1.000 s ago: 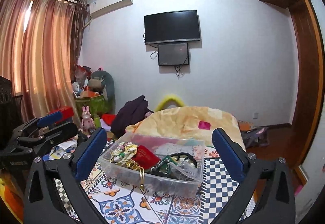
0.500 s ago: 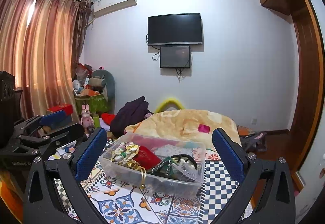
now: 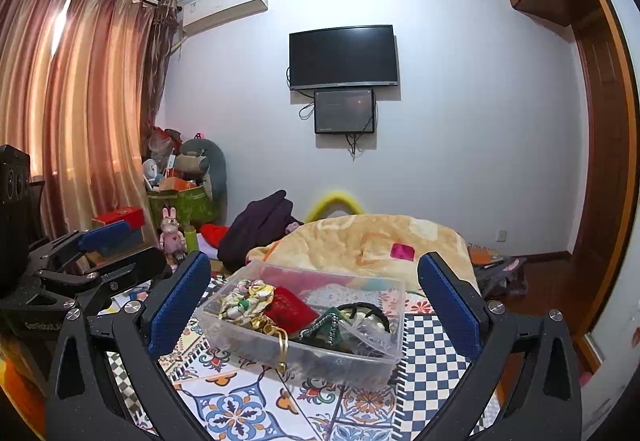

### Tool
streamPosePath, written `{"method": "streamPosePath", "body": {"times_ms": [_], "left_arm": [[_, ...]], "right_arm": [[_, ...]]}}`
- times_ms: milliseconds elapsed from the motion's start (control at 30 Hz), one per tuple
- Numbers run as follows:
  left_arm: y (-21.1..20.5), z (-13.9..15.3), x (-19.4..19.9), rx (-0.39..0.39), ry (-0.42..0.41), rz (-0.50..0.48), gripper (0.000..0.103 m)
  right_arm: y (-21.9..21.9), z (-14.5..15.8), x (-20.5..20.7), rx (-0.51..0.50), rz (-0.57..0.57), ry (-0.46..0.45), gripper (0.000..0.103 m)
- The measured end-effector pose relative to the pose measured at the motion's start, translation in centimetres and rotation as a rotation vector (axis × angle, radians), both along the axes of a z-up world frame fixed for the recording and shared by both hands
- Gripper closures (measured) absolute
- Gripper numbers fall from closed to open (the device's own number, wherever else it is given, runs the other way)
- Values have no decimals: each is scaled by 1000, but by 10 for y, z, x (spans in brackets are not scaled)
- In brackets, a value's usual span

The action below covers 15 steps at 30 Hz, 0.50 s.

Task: Organize soft objects

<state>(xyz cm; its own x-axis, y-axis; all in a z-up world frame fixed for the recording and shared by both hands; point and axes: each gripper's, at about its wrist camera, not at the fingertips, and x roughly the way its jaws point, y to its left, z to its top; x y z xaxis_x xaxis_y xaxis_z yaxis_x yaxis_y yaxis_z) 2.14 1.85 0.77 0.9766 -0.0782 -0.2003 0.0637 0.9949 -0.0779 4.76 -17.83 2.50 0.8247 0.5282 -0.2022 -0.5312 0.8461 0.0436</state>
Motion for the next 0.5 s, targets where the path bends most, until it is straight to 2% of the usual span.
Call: {"method": "streamPosePath", "body": {"times_ms": [500], "left_arm": [[0, 0, 1, -6, 7, -19, 0]], "right_arm": [[-2, 2, 0, 6, 3, 3, 0]]}}
